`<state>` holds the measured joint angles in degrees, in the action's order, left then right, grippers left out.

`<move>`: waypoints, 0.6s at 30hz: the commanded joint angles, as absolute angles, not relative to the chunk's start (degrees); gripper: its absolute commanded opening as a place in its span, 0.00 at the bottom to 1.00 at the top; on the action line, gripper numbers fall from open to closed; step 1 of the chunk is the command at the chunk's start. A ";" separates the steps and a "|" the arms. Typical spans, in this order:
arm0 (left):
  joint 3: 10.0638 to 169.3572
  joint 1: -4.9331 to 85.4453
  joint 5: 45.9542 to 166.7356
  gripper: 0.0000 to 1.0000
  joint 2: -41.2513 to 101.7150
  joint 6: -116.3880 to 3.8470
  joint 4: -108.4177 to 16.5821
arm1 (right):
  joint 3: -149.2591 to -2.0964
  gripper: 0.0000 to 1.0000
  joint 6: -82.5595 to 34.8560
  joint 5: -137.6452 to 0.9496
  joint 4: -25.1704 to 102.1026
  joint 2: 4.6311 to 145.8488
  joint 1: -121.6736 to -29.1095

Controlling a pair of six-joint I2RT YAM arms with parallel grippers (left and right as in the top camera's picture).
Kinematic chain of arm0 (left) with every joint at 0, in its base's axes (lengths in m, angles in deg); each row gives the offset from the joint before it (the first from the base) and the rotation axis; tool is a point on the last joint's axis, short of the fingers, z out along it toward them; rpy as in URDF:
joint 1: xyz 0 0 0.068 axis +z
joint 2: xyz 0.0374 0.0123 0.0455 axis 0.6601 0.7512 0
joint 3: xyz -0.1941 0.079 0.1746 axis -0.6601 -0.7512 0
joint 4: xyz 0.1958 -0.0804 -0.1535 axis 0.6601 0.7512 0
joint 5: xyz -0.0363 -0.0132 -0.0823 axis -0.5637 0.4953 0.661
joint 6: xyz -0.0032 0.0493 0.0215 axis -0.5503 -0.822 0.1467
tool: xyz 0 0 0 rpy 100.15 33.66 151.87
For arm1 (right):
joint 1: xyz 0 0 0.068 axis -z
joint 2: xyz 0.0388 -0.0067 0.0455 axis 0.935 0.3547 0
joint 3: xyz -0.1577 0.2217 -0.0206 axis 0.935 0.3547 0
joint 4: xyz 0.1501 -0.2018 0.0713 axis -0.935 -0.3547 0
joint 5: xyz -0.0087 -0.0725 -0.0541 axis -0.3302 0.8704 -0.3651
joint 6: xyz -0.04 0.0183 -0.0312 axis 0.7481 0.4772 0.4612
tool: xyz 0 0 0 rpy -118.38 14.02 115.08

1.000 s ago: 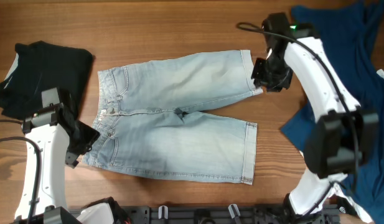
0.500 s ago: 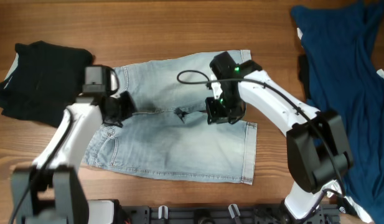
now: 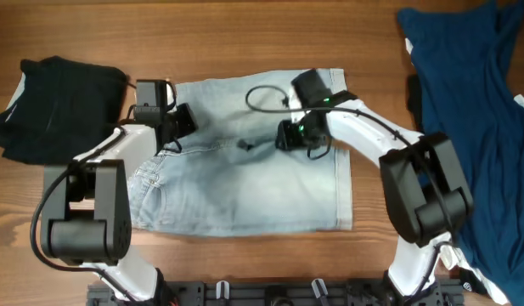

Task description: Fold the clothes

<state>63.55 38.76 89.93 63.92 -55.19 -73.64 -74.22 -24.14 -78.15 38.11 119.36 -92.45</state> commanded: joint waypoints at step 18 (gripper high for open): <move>63.22 38.58 86.59 0.77 44.38 -54.99 -53.40 | -81.11 1.00 -26.69 -67.22 23.29 107.62 -80.74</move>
